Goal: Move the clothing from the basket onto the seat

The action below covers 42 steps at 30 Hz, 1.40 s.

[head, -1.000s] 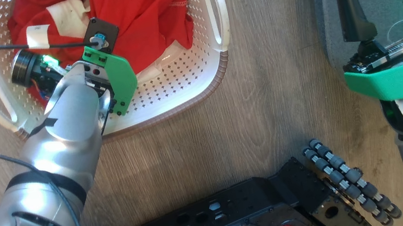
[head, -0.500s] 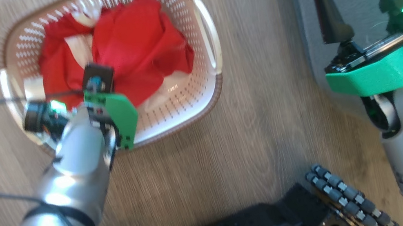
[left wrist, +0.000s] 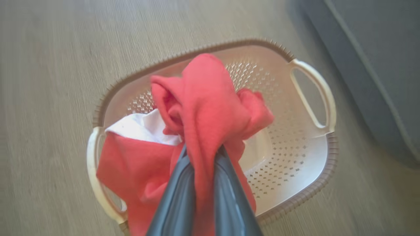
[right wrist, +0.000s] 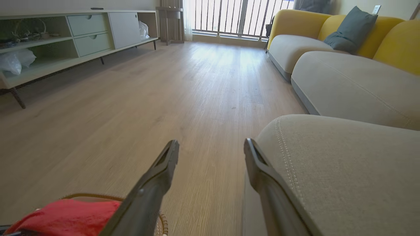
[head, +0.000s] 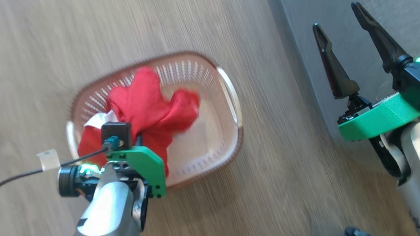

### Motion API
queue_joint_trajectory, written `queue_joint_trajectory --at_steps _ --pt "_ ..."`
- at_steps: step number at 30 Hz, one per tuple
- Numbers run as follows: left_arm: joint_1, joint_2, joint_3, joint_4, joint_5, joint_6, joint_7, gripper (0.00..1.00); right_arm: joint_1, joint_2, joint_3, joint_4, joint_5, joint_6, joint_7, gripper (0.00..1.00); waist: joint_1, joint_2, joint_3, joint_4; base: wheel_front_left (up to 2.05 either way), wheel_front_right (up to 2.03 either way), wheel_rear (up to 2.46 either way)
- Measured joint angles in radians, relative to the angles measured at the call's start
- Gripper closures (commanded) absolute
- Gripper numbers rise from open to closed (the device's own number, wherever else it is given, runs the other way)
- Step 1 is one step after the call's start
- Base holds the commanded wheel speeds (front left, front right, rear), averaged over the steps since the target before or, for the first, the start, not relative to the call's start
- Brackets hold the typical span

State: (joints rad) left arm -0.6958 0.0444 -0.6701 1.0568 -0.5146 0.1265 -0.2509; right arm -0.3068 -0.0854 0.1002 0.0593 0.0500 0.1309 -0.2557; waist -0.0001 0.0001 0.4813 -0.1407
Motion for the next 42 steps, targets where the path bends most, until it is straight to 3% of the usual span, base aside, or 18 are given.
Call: queue_joint_trajectory --at_steps 8,22,30,42 --pt "0.134 -0.002 0.122 -0.206 0.112 -0.019 0.000 1.00 0.077 0.001 -0.002 0.024 -0.005 0.000 0.000 0.00 0.0000 0.0000 -0.162 0.036 0.00 0.00 0.00" --pt "0.325 -0.003 0.277 -0.451 0.260 -0.063 0.000 1.00 0.175 0.016 -0.004 0.065 -0.006 0.000 0.000 0.00 0.0000 0.0000 -0.354 0.084 0.00 0.00 0.00" --pt "0.440 -0.002 0.325 -0.639 0.266 -0.081 0.000 1.00 0.233 0.023 -0.004 0.050 0.025 0.000 0.000 0.00 -0.0001 0.0000 -0.458 0.089 0.00 0.00 0.00" --pt "0.442 -0.002 0.353 -0.948 0.258 -0.090 0.000 1.00 0.265 0.026 -0.001 0.024 0.048 0.000 0.000 0.00 0.0000 -0.0001 -0.495 0.115 0.00 0.00 0.00"
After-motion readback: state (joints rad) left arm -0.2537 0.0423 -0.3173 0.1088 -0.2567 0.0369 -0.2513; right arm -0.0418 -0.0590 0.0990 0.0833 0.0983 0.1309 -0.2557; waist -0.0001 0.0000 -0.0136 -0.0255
